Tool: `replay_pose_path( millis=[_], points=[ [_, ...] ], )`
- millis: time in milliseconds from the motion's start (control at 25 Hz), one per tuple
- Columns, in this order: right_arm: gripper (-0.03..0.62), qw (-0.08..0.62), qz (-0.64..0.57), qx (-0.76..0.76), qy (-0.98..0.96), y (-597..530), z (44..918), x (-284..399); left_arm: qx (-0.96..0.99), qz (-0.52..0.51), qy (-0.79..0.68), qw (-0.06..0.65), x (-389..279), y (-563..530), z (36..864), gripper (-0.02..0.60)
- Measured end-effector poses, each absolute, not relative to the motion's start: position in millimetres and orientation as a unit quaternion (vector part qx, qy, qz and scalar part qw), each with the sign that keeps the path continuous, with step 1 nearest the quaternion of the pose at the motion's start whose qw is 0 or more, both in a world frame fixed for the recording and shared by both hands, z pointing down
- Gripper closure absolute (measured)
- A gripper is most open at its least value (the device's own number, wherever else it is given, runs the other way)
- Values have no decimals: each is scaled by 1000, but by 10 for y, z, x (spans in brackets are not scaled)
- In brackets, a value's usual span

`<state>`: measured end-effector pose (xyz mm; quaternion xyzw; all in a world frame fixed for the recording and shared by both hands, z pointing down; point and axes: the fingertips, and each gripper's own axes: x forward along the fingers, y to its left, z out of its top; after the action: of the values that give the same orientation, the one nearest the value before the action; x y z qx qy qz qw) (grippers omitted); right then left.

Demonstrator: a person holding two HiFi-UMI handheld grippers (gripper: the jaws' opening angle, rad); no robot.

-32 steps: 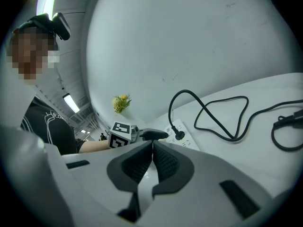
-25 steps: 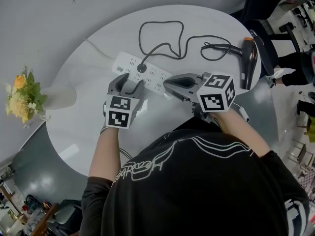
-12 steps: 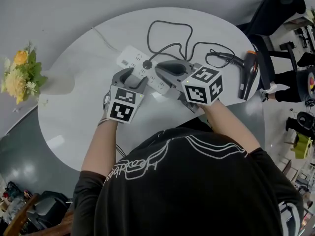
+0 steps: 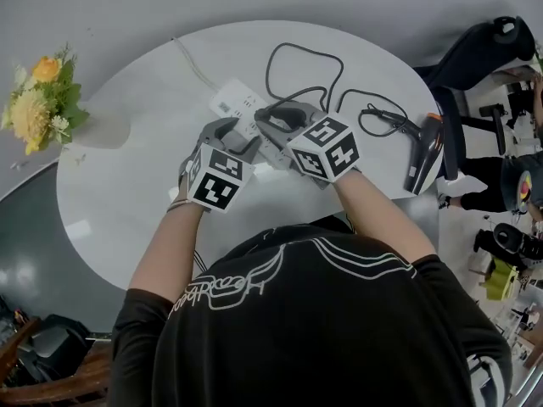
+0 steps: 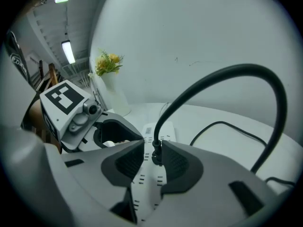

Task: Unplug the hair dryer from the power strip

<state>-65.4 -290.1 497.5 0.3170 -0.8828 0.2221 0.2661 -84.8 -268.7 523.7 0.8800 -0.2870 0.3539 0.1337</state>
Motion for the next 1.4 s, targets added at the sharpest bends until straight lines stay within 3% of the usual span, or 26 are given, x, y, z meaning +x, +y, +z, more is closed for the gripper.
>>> replay_pose_path(
  millis=[240,880,1400],
  points=[
    [560,289,183,338,-877,-2984,5003,-631,882,351,-284,131,-837,-2702,5228,365],
    [568,315,119,346,-876,-2949,4956,-678,882,356,-278,131,-851,-2708,5227,367],
    [568,300,194,323,-876,-2962,4970,-625,882,360,-274,129,-862,-2694,5230,376]
  ],
)
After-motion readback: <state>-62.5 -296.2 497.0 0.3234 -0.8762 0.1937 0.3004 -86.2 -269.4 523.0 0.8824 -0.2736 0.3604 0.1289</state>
